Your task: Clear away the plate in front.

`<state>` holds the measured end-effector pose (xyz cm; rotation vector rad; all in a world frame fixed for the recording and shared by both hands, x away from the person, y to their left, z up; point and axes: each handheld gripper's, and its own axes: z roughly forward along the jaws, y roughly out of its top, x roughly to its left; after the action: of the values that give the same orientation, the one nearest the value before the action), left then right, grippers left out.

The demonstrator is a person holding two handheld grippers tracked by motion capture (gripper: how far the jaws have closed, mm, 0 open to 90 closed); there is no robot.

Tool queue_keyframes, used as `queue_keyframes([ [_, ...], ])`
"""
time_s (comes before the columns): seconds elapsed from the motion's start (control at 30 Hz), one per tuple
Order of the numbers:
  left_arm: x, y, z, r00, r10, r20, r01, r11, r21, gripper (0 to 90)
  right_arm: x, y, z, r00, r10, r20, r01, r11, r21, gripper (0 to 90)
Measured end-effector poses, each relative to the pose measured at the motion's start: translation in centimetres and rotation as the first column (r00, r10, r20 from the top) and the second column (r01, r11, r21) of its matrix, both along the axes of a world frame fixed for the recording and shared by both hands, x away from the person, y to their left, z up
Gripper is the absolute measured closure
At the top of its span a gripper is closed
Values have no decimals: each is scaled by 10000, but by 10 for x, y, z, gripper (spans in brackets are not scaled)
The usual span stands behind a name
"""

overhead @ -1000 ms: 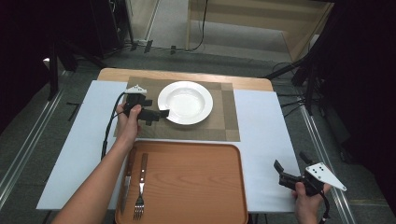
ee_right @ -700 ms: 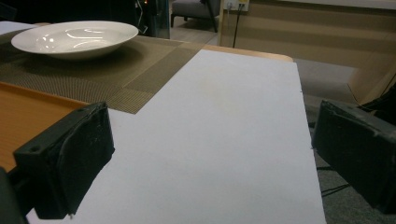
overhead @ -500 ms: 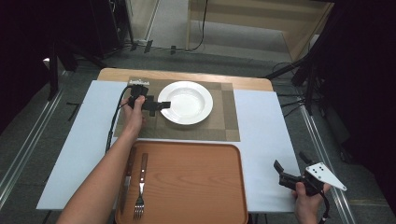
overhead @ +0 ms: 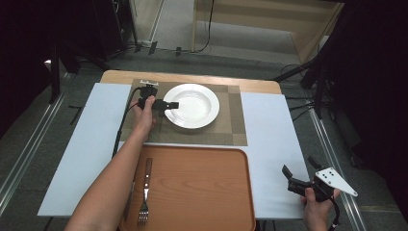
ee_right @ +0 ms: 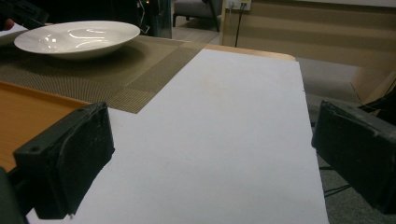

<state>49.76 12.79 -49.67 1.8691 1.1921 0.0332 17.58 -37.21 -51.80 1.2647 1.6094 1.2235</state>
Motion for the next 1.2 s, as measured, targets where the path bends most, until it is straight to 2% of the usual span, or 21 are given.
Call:
queue_keyframes([
  [0.13, 2, -8, -3, 9999, -76, -131, 77, 9999, 69, 124, 0, 0, 0, 10000, -2, -4, 2, 10000, 9, 0],
  [0.23, 3, -10, -5, 9998, 6, -202, -5, 10000, 57, 122, 0, -1, 0, 10000, -14, 5, 14, 10000, 8, 0],
  [0.37, 5, -11, -7, 9984, 275, -500, -273, 9996, 48, 204, 0, -1, 0, 10000, -8, 7, 8, 10000, 26, 0],
  [0.47, 6, -13, -10, 9967, 291, -755, -298, 9995, -85, 231, 0, -1, 0, 10000, -5, 2, 5, 10000, 28, 0],
  [0.6, 8, -11, -11, 9922, 519, -1130, -589, 9965, -590, 256, 0, -1, 0, 10000, -7, 14, 7, 10000, 44, 0],
  [0.7, 8, -11, -12, 9911, 561, -1210, -658, 9948, -780, 256, 0, -1, 0, 10000, 0, 17, 0, 10000, 50, 0],
  [0.77, 8, -12, -12, 9901, 695, -1219, -791, 9940, -752, 259, 1, -1, 0, 10000, 2, 37, -2, 10000, 45, 0],
  [0.83, 8, -13, -12, 9874, 1054, -1179, -1115, 9927, -464, 330, 1, -1, -1, 10000, -16, 11, 16, 10000, 65, 0],
  [0.9, 7, -14, -11, 9820, 1485, -1163, -1508, 9885, -112, 472, 1, -1, -1, 10000, -20, 9, 20, 10000, 65, 0],
  [0.97, 6, -15, -11, 9799, 1714, -1024, -1690, 9851, 312, 588, 1, -1, -1, 10000, -10, -21, 10, 10000, 77, 0],
  [1.0, 6, -15, -11, 9794, 1745, -1020, -1718, 9845, 343, 629, 1, -1, -1, 10000, -20, -28, 20, 10000, 84, 0],
  [1.03, 6, -15, -11, 9778, 1798, -1072, -1778, 9837, 278, 631, 1, -1, -1, 10000, -28, -5, 28, 10000, 73, 0],
  [1.13, 7, -12, -12, 9737, 1749, -1460, -1790, 9837, -148, 670, 1, -1, -1, 10000, -27, -17, 27, 10000, 78, 0],
  [1.2, 6, -12, -12, 9751, 1660, -1467, -1713, 9849, -242, 681, 1, -1, -1, 10000, -31, -21, 31, 10000, 75, 0],
])
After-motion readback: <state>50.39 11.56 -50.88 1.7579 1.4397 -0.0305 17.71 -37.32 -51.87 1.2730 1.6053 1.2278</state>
